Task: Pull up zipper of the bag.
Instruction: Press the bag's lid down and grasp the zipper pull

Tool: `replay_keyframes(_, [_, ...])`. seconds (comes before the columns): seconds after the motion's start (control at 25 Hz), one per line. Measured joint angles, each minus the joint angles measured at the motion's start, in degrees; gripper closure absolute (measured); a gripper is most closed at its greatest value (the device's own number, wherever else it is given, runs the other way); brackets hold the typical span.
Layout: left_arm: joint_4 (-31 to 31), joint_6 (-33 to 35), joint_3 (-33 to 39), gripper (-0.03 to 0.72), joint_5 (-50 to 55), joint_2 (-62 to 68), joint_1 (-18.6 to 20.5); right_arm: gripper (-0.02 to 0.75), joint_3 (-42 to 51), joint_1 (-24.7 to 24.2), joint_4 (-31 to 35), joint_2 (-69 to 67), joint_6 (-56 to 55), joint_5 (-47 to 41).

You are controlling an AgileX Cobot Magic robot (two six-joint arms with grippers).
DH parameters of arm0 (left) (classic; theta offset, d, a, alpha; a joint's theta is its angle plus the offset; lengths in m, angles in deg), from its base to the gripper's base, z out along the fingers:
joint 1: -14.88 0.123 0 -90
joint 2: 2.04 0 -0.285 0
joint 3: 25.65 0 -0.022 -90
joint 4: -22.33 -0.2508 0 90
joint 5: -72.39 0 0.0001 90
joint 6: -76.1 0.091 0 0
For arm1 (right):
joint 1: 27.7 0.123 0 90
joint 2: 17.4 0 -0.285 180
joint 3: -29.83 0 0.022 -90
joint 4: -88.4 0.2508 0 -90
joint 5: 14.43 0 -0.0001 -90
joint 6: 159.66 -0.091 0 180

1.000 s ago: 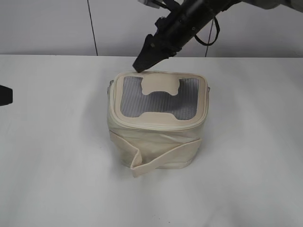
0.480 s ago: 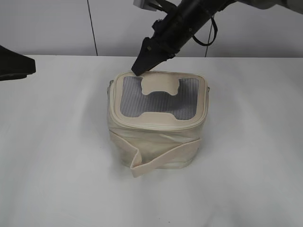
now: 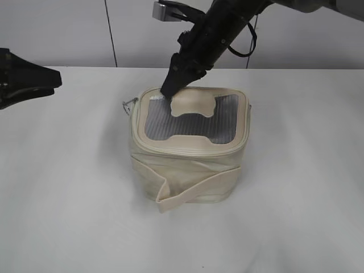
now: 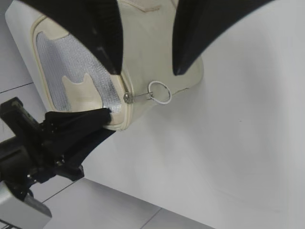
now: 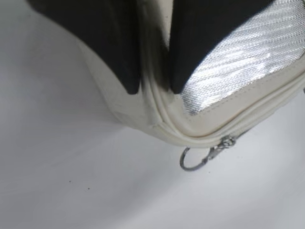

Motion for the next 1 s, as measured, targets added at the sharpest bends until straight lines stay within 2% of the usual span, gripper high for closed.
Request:
replay_keyframes(0.04, [0.81, 1.02, -0.68, 0.400, 0.33, 0.99, 0.00, 0.663, 0.00, 0.07, -0.30, 0.00, -0.06, -0.15])
replay_keyframes(0.08, [1.29, 1.97, -1.58, 0.386, 0.88, 2.19, -0.09, 0.678, 0.00, 0.12, -0.43, 0.00, -0.06, -0.22])
replay_keyframes(0.2, [1.42, 4.32, -5.14, 0.345, 2.36, 6.35, -1.30, 0.678, 0.00, 0.12, -0.47, 0.00, -0.25, -0.28])
replay_keyframes(0.32, [0.92, 5.21, -9.40, 0.340, 3.52, 10.49, -3.82, 0.678, 0.00, 0.12, -0.31, 0.00, -0.25, -0.28])
replay_keyframes(0.48, [-2.97, 5.79, -14.30, 0.340, 4.70, 15.54, -7.02, 0.678, 0.00, 0.12, -0.30, 0.00, -0.32, -0.28])
replay_keyframes(0.56, [-7.74, 7.67, -16.06, 0.340, 3.61, 16.56, -8.05, 0.678, 0.00, 0.12, -0.24, -0.06, -0.32, -0.28])
replay_keyframes(0.72, [-14.77, 15.54, -17.67, 0.340, -2.26, 16.62, -9.84, 0.678, 0.00, 0.12, -0.18, -0.06, -0.32, -0.28])
replay_keyframes(1.0, [-16.81, 30.58, -17.79, 0.340, -12.57, 16.62, -14.76, 0.678, 0.00, 0.12, -0.06, -0.06, -0.43, -0.28])
